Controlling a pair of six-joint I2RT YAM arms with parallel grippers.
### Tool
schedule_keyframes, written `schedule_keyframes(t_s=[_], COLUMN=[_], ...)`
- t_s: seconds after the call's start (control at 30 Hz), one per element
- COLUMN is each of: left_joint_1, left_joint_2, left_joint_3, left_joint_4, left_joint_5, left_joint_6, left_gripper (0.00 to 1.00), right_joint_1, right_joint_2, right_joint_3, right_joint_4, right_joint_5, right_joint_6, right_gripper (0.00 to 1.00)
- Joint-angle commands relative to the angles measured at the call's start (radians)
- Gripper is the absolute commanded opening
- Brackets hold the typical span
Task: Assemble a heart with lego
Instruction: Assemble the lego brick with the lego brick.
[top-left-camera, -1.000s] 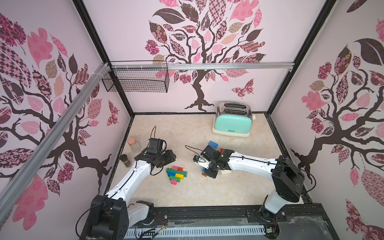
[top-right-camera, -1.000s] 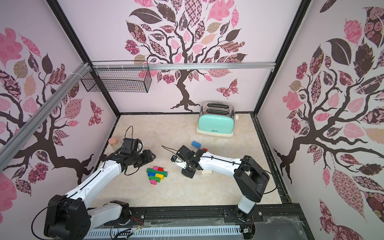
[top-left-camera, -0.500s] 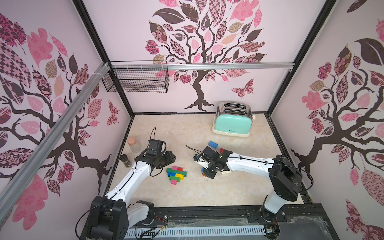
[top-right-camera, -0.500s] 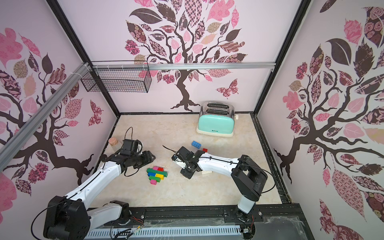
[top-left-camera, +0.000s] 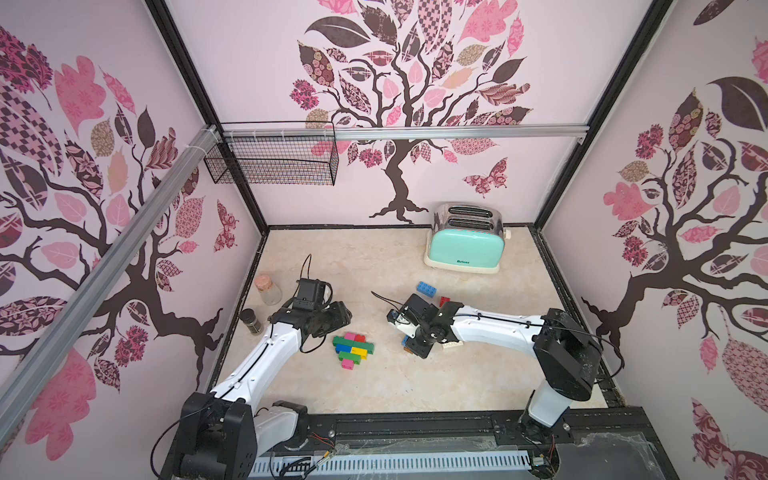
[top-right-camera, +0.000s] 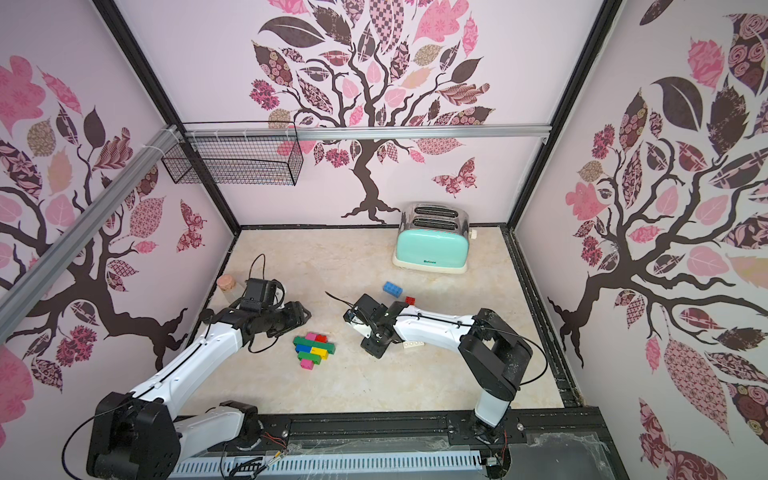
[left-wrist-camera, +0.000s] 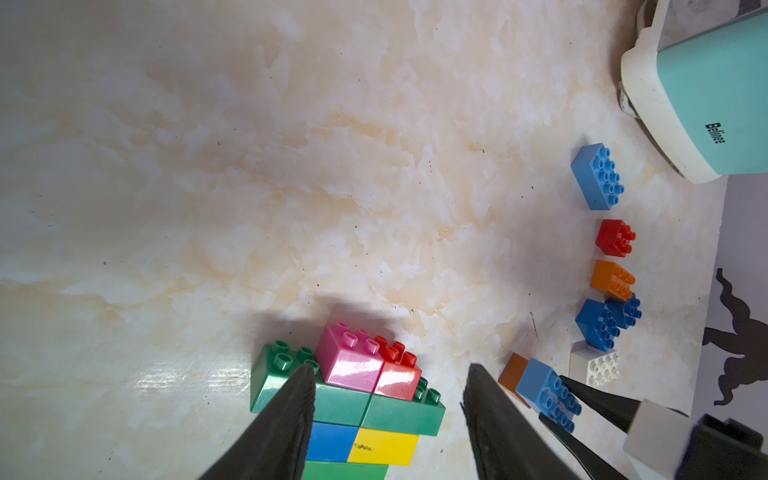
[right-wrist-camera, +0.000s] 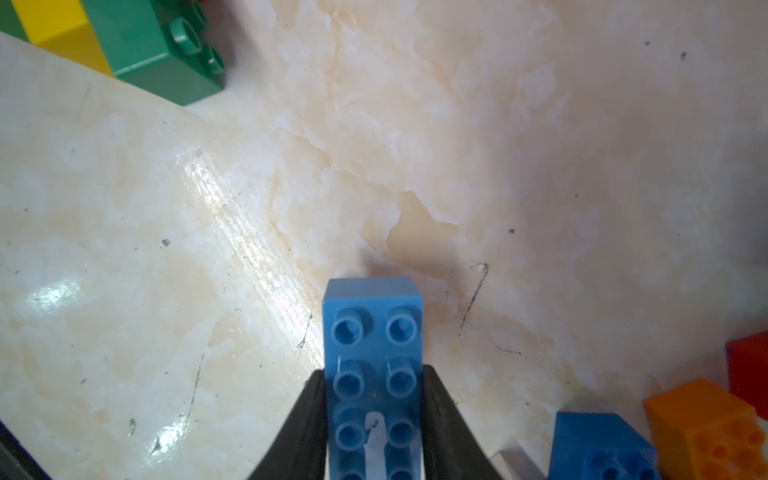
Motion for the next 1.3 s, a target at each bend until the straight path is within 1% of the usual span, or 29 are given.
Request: schedule_keyframes(t_s=[0.0, 0.2, 0.4, 0.57, 0.67, 0.8, 1.03, 1.27], left_joint_1=[0.004, 0.004, 0.006, 0.005, 0.005, 0.004, 0.004, 0.006], left_joint_2=[-0.004, -0.005, -0.005, -0.008, -0.006, -0.006, 0.000, -0.004], left_joint_3=[0.001, 0.000, -0.002, -0.003, -0.005, -0.004, -0.003, -0.006], left_joint_4=[0.017, 0.018, 0.019, 0.017, 0.019, 0.018, 0.018, 0.014], left_joint_5=[0.001, 0.000, 0.000, -0.003, -0.004, -0.007, -0.006, -0.014], left_joint_6=[0.000, 0.000, 0.002, 0.001, 0.000, 0.000, -0.003, -0.004], left_gripper=[0.61, 0.61, 0.61, 0.61, 0.61, 0.61, 0.61, 0.61], right_joint_1=[0.008, 0.023, 0.036, 0.041, 0.068, 0.072, 0.086, 0.091], right_joint_2=[0.028, 0.045, 0.049, 0.046, 0.028, -0.006, -0.027, -0.024], right_joint_3=[0.005, 0.029, 0.021, 0.001, -0.023, -0.055, -0.093, -0.097], right_joint_4=[-0.012, -0.023, -0.025, -0.034, -0.020, -0.011, 0.011, 0.032], right_joint_5=[0.006, 0.018, 0.042, 0.077, 0.103, 0.104, 0.172, 0.130], right_joint_6=[0.008, 0.018, 0.014, -0.016, -0.043, -0.020, -0.014, -0.011], right_gripper=[0.29, 0.29, 0.28, 0.28, 0.28, 0.27, 0.26, 0.26])
